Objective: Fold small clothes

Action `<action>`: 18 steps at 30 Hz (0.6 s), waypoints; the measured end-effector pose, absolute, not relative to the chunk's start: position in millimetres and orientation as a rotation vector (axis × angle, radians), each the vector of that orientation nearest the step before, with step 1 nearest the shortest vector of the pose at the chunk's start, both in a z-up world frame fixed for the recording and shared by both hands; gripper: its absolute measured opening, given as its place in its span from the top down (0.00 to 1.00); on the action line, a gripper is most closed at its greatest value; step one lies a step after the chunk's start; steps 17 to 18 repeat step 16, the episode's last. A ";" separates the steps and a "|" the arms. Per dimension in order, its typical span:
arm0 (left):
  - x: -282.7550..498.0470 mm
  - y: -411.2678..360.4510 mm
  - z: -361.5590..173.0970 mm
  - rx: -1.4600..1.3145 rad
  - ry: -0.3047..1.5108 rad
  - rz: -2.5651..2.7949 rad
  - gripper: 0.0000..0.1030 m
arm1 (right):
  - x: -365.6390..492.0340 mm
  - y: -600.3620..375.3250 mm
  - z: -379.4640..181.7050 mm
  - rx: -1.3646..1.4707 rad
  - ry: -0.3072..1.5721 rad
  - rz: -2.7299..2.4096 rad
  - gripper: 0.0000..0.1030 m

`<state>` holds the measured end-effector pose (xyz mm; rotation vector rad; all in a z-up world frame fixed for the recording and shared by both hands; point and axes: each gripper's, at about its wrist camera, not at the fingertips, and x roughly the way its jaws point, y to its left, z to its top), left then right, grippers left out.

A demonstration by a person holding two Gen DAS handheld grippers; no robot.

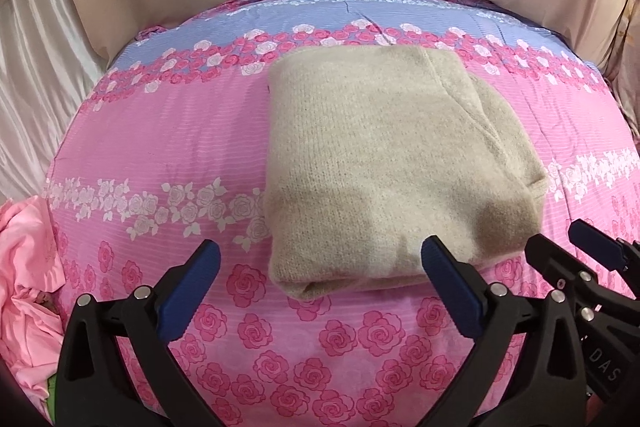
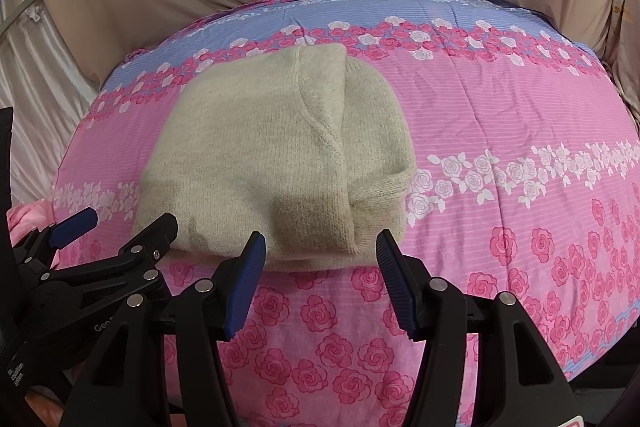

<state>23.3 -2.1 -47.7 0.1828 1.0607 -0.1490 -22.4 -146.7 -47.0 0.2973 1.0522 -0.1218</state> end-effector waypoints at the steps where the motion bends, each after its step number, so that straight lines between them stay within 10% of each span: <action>1: 24.0 -1.8 -49.2 0.178 1.069 -0.151 0.04 | -22.7 -146.8 -46.9 0.297 1.051 -0.122 0.45; 18: 24.4 -1.4 -52.3 0.183 1.075 -0.130 0.05 | -22.0 -148.5 -50.7 0.301 1.061 -0.120 0.45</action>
